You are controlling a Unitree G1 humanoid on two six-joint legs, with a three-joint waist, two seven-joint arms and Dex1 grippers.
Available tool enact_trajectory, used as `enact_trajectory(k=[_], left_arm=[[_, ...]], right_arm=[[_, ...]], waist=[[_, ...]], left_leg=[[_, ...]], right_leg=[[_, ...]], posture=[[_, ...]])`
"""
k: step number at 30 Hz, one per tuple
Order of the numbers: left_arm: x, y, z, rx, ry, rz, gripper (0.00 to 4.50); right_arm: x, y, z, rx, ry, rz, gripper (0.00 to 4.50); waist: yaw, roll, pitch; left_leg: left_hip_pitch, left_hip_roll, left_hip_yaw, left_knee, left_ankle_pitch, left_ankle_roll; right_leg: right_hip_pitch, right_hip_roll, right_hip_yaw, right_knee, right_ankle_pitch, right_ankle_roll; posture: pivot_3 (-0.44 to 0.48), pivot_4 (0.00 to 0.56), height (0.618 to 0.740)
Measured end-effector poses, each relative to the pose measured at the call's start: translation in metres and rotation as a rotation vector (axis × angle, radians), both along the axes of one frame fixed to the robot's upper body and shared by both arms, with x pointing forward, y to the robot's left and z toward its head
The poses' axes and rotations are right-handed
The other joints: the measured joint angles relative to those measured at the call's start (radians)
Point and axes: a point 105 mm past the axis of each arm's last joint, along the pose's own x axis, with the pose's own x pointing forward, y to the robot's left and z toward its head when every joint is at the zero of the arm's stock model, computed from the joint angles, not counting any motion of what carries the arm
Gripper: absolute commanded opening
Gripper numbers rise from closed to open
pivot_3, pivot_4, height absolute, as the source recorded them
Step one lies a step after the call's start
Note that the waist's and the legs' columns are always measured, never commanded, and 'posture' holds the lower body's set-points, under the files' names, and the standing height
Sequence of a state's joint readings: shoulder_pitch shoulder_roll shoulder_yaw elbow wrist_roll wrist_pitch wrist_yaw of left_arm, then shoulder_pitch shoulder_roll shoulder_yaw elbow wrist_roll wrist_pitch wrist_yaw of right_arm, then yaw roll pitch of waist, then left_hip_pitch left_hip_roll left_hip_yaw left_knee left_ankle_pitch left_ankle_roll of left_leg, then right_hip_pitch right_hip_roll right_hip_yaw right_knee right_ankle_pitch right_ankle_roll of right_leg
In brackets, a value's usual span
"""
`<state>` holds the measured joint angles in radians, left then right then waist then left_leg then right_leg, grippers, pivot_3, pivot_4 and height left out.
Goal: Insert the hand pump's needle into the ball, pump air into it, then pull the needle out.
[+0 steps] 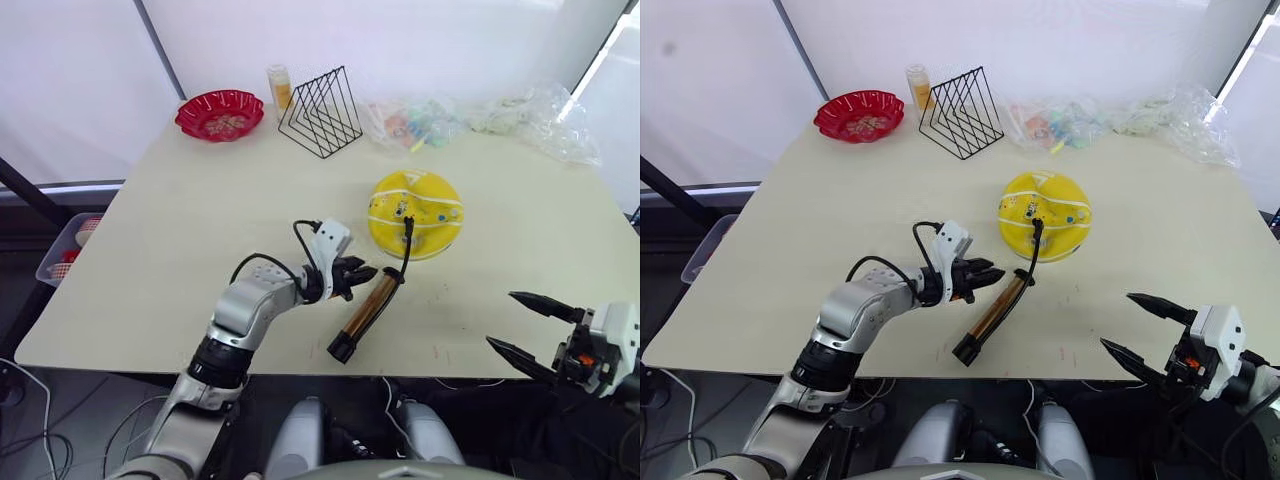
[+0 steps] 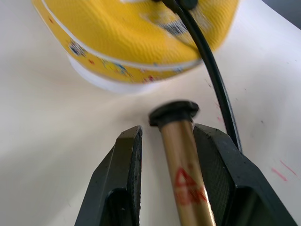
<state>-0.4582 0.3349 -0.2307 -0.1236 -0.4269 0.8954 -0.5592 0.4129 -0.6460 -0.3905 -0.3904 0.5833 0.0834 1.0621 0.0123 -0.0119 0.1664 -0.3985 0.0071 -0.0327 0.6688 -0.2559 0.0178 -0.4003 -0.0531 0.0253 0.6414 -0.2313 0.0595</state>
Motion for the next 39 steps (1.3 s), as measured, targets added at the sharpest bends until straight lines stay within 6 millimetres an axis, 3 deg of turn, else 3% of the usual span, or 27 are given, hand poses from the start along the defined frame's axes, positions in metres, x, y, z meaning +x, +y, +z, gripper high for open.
enact_trajectory(k=[3,4,5,18,34,35,37,38,39], left_arm=[[-0.005,0.004,-0.004,0.006,0.022,-0.016,2.96],[-0.006,0.007,-0.006,0.013,0.028,-0.015,3.56],[-0.006,0.009,-0.009,0.021,0.035,-0.013,3.72],[-0.026,0.007,-0.044,0.137,0.144,-0.047,3.72],[-0.030,-0.006,-0.052,0.229,0.101,-0.068,3.72],[-0.030,-0.006,-0.053,0.233,0.099,-0.067,3.22],[-0.029,-0.005,-0.053,0.239,0.096,-0.064,2.71],[-0.030,-0.006,-0.054,0.239,0.099,-0.069,2.00],[-0.031,-0.007,-0.054,0.236,0.101,-0.072,1.63]], right_arm=[[0.000,0.000,0.000,-0.001,0.000,0.001,4.50],[0.000,0.000,0.000,-0.001,-0.001,0.001,4.50],[0.000,0.000,0.000,-0.002,-0.001,0.002,4.50],[-0.001,0.000,-0.001,-0.004,0.003,0.001,4.50],[-0.006,0.002,-0.002,-0.011,0.029,0.041,4.50],[-0.007,0.002,-0.002,-0.009,0.033,0.047,4.50],[-0.007,0.003,-0.002,-0.010,0.038,0.055,4.50],[-0.007,0.003,-0.001,-0.010,0.039,0.058,4.50],[-0.007,0.004,-0.001,-0.010,0.039,0.059,4.50]], waist=[[0.000,0.000,0.000],[0.000,0.000,0.000],[0.000,0.000,0.000],[0.000,0.000,0.000],[0.002,0.002,-0.001],[0.002,0.002,-0.001],[0.001,0.002,-0.001],[0.001,0.002,-0.001],[0.001,0.002,-0.001]], left_leg=[[0.000,0.000,0.000,0.000,0.000,0.000],[0.000,0.000,0.000,0.000,0.000,0.000],[0.000,0.000,0.000,0.000,0.000,0.000],[0.000,0.000,0.000,0.000,0.000,0.000],[0.002,0.000,0.000,0.001,0.000,0.000],[0.003,0.000,0.000,0.001,0.000,0.000],[0.003,0.000,0.000,0.001,0.000,0.000],[0.003,0.000,0.000,0.001,0.000,0.000],[0.003,0.000,0.000,0.001,0.000,0.000]], right_leg=[[0.000,0.000,0.000,0.000,0.000,0.000],[0.000,0.000,0.000,0.000,0.000,0.000],[0.000,0.000,0.000,0.000,0.000,0.000],[0.000,0.000,0.000,0.000,0.000,0.000],[0.002,0.000,0.000,0.001,0.000,0.000],[0.002,0.000,0.000,0.001,0.000,0.000],[0.003,0.000,0.000,0.001,-0.001,0.001],[0.003,0.000,0.000,0.001,-0.001,0.001],[0.003,0.000,0.000,0.001,0.000,0.001]], posture=[[0.000,0.150,0.740],[0.000,0.150,0.740],[0.000,0.150,0.740],[0.000,0.150,0.740],[0.000,0.150,0.740],[0.000,0.150,0.740],[0.000,0.150,0.740],[0.000,0.150,0.740],[0.000,0.150,0.740]])
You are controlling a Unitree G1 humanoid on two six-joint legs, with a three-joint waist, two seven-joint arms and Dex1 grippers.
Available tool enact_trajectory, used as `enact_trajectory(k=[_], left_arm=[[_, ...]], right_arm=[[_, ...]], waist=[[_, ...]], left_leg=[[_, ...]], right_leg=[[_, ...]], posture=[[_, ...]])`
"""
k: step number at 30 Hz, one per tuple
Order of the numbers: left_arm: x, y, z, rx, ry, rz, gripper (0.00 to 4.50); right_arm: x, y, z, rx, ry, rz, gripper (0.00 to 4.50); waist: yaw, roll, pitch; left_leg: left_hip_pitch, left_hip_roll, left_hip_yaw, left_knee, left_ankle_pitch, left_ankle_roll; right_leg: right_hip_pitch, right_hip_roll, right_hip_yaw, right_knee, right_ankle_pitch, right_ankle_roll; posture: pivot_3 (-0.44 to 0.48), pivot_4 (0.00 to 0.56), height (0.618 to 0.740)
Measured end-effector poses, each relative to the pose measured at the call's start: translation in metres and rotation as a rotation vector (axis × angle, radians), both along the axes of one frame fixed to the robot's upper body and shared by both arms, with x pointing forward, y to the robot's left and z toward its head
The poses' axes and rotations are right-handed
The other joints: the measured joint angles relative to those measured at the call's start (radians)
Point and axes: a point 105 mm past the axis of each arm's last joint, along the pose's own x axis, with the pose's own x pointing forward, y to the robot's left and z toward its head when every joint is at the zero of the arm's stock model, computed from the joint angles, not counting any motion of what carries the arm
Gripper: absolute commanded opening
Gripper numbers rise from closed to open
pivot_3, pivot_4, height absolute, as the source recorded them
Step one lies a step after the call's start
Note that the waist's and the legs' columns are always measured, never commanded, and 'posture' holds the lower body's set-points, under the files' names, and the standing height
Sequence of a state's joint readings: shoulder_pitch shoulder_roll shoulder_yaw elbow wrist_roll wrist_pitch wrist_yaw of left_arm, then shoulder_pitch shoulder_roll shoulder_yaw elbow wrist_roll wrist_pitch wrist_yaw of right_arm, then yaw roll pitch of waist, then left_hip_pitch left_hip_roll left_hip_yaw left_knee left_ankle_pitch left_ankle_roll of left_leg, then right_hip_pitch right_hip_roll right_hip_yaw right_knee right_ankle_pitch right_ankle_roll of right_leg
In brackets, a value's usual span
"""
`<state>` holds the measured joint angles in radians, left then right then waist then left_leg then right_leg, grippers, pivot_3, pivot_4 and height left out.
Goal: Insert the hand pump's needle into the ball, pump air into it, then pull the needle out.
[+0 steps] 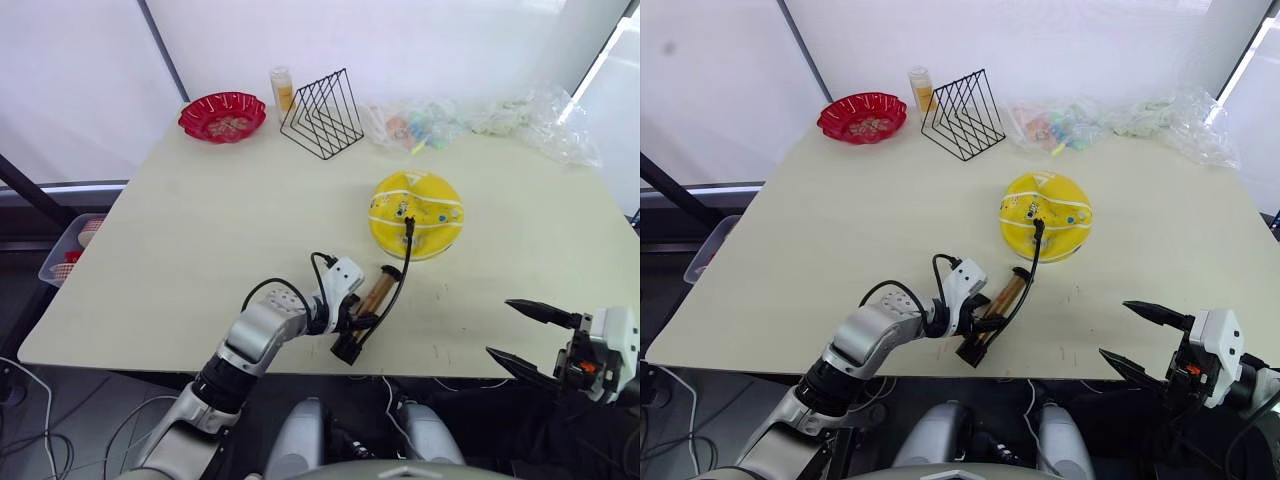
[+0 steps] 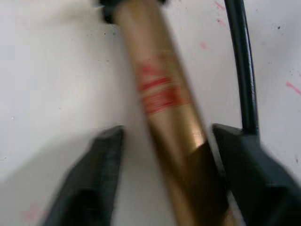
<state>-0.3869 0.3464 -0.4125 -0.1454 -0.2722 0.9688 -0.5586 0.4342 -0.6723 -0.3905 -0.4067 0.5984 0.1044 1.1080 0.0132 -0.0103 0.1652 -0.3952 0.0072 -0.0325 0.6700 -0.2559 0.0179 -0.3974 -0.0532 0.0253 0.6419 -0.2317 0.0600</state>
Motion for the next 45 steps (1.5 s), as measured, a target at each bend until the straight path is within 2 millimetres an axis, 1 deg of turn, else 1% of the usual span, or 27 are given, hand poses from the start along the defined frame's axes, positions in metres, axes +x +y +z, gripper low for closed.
enact_trajectory(k=[1,2,7,12,20,22,25,28,31,33,34,37,41,43,45], left_arm=[[-0.001,-0.002,-0.001,-0.005,0.005,-0.006,1.19],[-0.002,-0.003,-0.001,-0.004,0.006,-0.007,1.08],[-0.001,-0.002,0.000,-0.009,-0.001,-0.007,1.08],[0.003,0.002,0.003,-0.037,-0.048,0.007,1.08],[0.012,0.018,0.012,-0.050,-0.157,0.040,1.08],[0.017,0.026,0.019,-0.066,-0.227,0.074,1.08],[0.019,0.031,0.025,-0.089,-0.289,0.093,1.08],[0.018,0.034,0.028,-0.120,-0.329,0.093,1.08],[0.012,0.038,0.038,-0.184,-0.423,0.050,1.08],[0.010,0.037,0.044,-0.212,-0.469,0.020,1.08],[0.008,0.036,0.052,-0.244,-0.511,-0.010,1.08],[0.006,0.033,0.061,-0.280,-0.571,-0.048,1.08],[0.004,0.027,0.066,-0.324,-0.616,-0.100,1.08],[0.002,0.021,0.070,-0.353,-0.633,-0.138,1.08],[0.002,0.018,0.073,-0.366,-0.643,-0.153,1.08]], right_arm=[[0.000,0.001,0.001,0.000,-0.003,0.002,4.50],[0.001,0.001,0.001,-0.001,-0.007,0.005,4.50],[0.002,0.002,0.003,-0.001,-0.014,0.008,4.50],[0.003,0.002,0.005,-0.001,-0.025,0.011,4.50],[0.006,0.006,0.006,0.008,-0.033,0.024,4.50],[0.007,0.009,0.006,0.018,-0.038,0.032,4.50],[0.010,0.010,0.008,0.026,-0.051,0.030,4.50],[0.011,0.011,0.009,0.044,-0.054,0.022,4.50],[0.013,0.012,0.011,0.086,-0.053,0.002,4.50],[0.014,0.012,0.011,0.098,-0.053,-0.007,4.50],[0.015,0.013,0.013,0.112,-0.058,-0.009,4.50],[0.016,0.015,0.017,0.138,-0.065,-0.019,4.50],[0.020,0.020,0.024,0.196,-0.073,-0.046,4.50],[0.023,0.027,0.029,0.254,-0.068,-0.063,4.50],[0.024,0.031,0.030,0.272,-0.056,-0.061,4.50]], waist=[[0.000,0.000,0.000],[0.000,0.000,0.000],[-0.001,0.000,0.000],[0.000,0.000,0.000],[-0.002,0.000,0.000],[0.000,0.000,0.000],[0.002,0.000,0.000],[0.001,0.000,0.000],[0.001,0.000,0.000],[0.002,0.000,0.000],[0.003,0.000,0.000],[0.002,0.000,0.000],[0.001,0.000,0.000],[0.001,0.000,0.000],[0.002,0.000,0.000]], left_leg=[[0.000,0.000,0.000,0.000,0.000,0.000],[0.000,0.000,0.000,0.000,0.000,0.000],[0.000,0.000,0.000,0.000,0.000,0.000],[0.000,0.000,0.000,0.000,0.000,0.000],[0.000,0.001,0.000,0.000,0.000,0.000],[-0.001,0.001,0.000,0.000,0.000,0.000],[-0.001,0.000,0.000,0.000,0.000,0.000],[-0.001,0.000,0.000,0.000,0.000,0.000],[-0.001,0.001,0.000,0.000,0.000,0.000],[-0.001,0.001,0.000,0.000,0.000,0.000],[-0.001,0.002,0.000,0.000,0.000,0.000],[-0.001,0.001,0.001,0.000,0.000,0.000],[-0.001,0.001,0.000,0.000,0.000,0.000],[-0.001,0.001,0.000,0.000,0.000,0.000],[-0.001,0.000,0.000,0.000,0.000,0.000]], right_leg=[[0.000,0.000,0.000,0.000,0.000,0.000],[0.000,0.000,0.000,0.000,0.000,0.000],[0.000,0.000,0.000,0.000,0.000,0.000],[0.000,0.000,0.000,0.000,0.000,-0.001],[0.000,0.000,0.000,0.000,0.000,-0.001],[0.000,0.000,0.000,0.000,0.000,-0.001],[0.000,-0.001,0.000,0.000,0.000,-0.001],[0.000,-0.001,0.000,0.000,0.000,-0.001],[-0.001,-0.001,0.000,0.000,0.001,-0.001],[-0.001,-0.001,0.000,0.000,0.001,-0.001],[-0.001,-0.002,0.000,0.000,0.001,-0.001],[0.000,-0.002,0.000,0.000,0.001,-0.001],[-0.001,-0.001,0.000,0.000,0.001,-0.001],[-0.001,-0.001,0.000,0.000,0.001,-0.001],[0.000,-0.001,0.000,0.000,0.001,-0.001]], posture=[[0.000,0.150,0.740],[0.000,0.150,0.740],[0.000,0.150,0.740],[0.000,0.150,0.740],[0.000,0.150,0.740],[0.000,0.150,0.740],[0.000,0.150,0.740],[0.000,0.150,0.740],[0.000,0.150,0.740],[0.000,0.150,0.740],[0.000,0.150,0.740],[0.000,0.150,0.740],[0.000,0.150,0.740],[0.000,0.150,0.740],[0.000,0.150,0.740]])
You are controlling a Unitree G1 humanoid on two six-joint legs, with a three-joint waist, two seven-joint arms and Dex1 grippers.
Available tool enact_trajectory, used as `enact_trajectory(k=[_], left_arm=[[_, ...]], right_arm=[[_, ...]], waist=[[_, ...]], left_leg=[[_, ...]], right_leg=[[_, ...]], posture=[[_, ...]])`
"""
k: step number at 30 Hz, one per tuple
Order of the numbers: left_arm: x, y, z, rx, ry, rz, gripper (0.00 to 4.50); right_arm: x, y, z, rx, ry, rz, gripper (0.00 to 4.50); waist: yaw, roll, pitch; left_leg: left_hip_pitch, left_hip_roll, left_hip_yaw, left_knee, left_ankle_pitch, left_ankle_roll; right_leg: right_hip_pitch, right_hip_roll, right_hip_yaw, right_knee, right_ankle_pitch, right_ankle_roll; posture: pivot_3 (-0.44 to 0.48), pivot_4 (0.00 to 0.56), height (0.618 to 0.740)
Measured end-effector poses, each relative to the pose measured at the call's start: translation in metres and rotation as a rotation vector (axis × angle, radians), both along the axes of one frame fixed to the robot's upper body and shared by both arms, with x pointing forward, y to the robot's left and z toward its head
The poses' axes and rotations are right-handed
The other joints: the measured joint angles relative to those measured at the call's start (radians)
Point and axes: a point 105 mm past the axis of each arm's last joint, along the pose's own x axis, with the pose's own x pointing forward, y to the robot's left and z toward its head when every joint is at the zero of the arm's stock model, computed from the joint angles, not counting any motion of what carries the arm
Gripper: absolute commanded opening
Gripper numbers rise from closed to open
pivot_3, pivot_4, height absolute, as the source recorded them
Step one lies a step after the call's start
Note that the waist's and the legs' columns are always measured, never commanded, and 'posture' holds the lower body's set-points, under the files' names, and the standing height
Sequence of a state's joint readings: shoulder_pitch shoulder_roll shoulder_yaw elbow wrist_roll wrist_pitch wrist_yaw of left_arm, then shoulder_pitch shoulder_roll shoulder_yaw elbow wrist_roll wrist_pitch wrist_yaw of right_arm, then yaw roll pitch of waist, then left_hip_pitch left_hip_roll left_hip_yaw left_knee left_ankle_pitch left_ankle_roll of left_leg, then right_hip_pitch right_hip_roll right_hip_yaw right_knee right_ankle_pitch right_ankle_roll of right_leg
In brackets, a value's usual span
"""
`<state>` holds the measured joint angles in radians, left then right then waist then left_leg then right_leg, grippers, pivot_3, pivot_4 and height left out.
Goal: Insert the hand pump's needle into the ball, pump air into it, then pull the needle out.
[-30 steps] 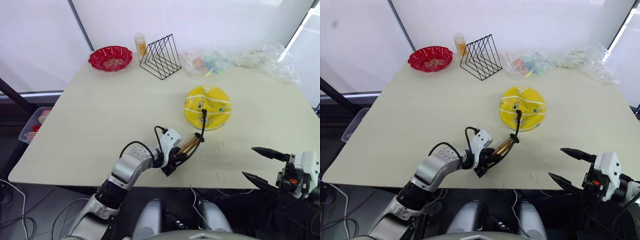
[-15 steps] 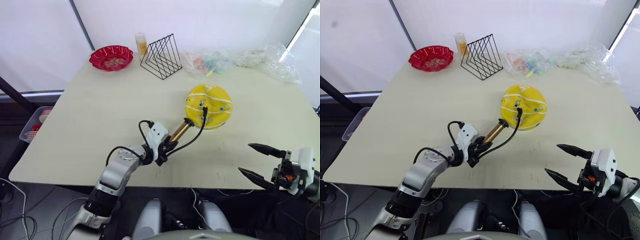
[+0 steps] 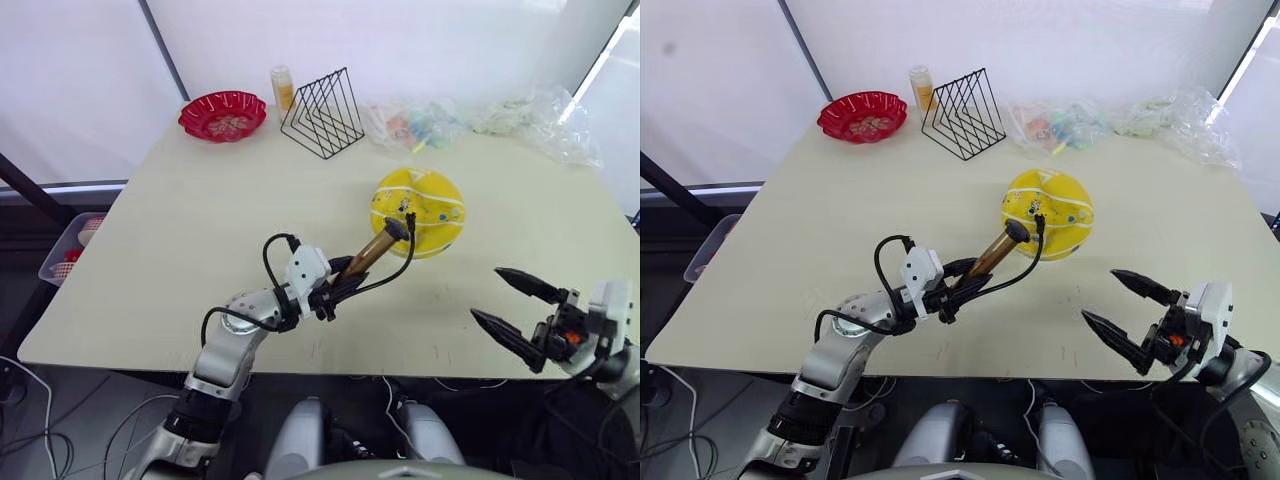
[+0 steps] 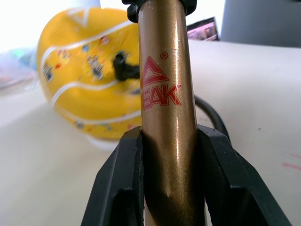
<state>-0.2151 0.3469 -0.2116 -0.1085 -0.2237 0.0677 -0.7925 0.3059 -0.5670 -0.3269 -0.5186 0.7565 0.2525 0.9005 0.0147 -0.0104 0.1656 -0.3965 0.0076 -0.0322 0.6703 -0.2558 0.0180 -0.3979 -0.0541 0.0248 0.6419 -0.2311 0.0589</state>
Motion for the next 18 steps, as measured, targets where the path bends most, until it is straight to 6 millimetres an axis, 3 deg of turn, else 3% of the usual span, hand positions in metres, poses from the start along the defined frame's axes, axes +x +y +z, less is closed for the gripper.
enact_trajectory(k=[9,18], left_arm=[[0.000,-0.018,0.006,-0.073,-0.014,-0.098,1.08],[-0.004,-0.041,0.010,-0.143,-0.010,-0.206,1.08]], right_arm=[[0.022,0.021,0.026,0.224,0.006,-0.051,4.50],[0.041,0.046,0.039,0.390,0.055,-0.056,4.50]], waist=[[-0.002,0.000,0.000],[-0.002,0.000,0.000]], left_leg=[[0.000,0.000,0.000,0.000,0.000,0.000],[-0.001,0.000,0.000,0.000,0.000,0.000]], right_leg=[[0.000,0.001,-0.001,0.000,0.000,0.000],[0.000,0.001,-0.001,0.000,0.002,0.003]], posture=[[0.000,0.150,0.740],[0.000,0.150,0.740]])
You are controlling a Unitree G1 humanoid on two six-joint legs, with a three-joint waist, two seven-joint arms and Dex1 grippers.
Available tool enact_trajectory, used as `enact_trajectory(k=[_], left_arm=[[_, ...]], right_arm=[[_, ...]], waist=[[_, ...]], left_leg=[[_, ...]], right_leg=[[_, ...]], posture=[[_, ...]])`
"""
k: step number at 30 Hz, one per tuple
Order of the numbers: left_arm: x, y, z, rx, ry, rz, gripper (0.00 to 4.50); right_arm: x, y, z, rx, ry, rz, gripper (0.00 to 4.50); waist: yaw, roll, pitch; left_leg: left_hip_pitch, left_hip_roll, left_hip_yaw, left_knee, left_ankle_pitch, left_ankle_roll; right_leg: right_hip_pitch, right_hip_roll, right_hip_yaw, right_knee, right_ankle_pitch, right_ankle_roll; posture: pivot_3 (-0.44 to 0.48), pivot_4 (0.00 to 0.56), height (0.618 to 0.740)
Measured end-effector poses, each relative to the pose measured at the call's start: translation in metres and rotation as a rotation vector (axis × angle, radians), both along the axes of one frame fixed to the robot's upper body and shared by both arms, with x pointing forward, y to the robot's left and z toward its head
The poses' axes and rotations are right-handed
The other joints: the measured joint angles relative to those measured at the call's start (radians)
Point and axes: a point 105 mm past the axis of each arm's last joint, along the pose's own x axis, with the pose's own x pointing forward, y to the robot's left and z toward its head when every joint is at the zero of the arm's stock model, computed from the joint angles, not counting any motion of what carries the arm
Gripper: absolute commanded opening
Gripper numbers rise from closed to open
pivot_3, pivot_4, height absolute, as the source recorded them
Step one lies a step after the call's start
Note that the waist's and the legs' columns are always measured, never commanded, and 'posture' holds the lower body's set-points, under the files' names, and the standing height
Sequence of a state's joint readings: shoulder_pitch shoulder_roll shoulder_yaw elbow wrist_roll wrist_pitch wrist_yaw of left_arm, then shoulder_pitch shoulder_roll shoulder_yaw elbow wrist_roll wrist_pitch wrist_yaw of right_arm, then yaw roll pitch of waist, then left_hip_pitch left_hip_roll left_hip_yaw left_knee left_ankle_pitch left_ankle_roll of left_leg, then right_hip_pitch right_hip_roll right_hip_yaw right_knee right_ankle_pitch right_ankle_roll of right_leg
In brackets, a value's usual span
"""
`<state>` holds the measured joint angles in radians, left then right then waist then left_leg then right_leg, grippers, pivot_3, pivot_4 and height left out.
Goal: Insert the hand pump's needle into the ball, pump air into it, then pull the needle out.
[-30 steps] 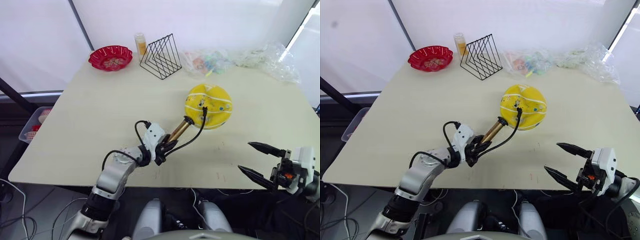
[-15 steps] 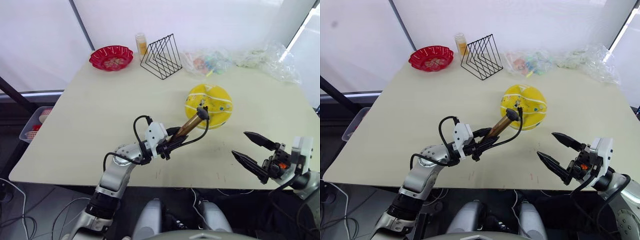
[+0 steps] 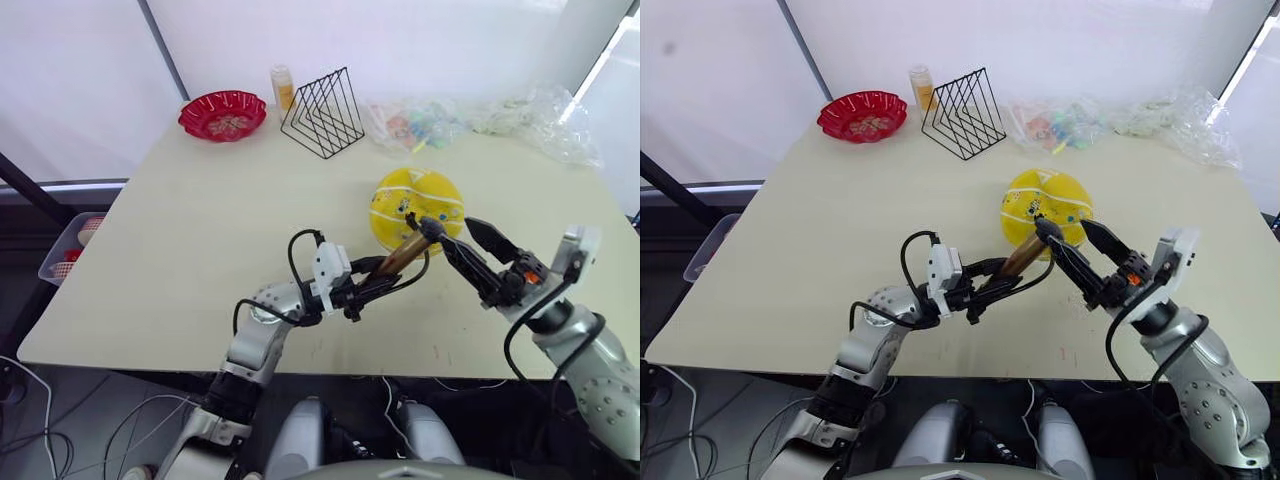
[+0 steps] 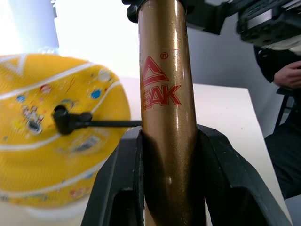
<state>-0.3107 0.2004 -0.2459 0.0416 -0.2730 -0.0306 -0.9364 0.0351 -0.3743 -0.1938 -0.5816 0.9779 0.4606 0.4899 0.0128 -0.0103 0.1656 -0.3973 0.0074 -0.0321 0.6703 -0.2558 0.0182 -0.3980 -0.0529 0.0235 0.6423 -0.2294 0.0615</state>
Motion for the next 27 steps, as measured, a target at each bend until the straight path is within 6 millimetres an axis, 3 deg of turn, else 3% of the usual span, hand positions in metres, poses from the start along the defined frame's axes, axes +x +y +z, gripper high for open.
enact_trajectory(k=[9,27], left_arm=[[-0.003,-0.009,0.004,-0.017,-0.022,-0.040,1.08],[-0.005,-0.011,0.003,-0.007,-0.035,-0.051,1.08]], right_arm=[[0.005,0.019,0.000,0.051,0.017,0.029,4.50],[0.006,0.021,0.002,0.062,0.004,0.035,4.50]], waist=[[-0.002,0.000,0.000],[-0.002,0.000,0.000]], left_leg=[[0.000,0.000,0.000,0.000,0.000,0.000],[0.000,0.000,-0.001,0.000,0.000,0.000]], right_leg=[[0.000,0.000,0.000,0.000,0.000,0.000],[0.000,0.000,0.000,0.000,0.000,0.000]], posture=[[0.000,0.150,0.740],[0.000,0.150,0.740]])
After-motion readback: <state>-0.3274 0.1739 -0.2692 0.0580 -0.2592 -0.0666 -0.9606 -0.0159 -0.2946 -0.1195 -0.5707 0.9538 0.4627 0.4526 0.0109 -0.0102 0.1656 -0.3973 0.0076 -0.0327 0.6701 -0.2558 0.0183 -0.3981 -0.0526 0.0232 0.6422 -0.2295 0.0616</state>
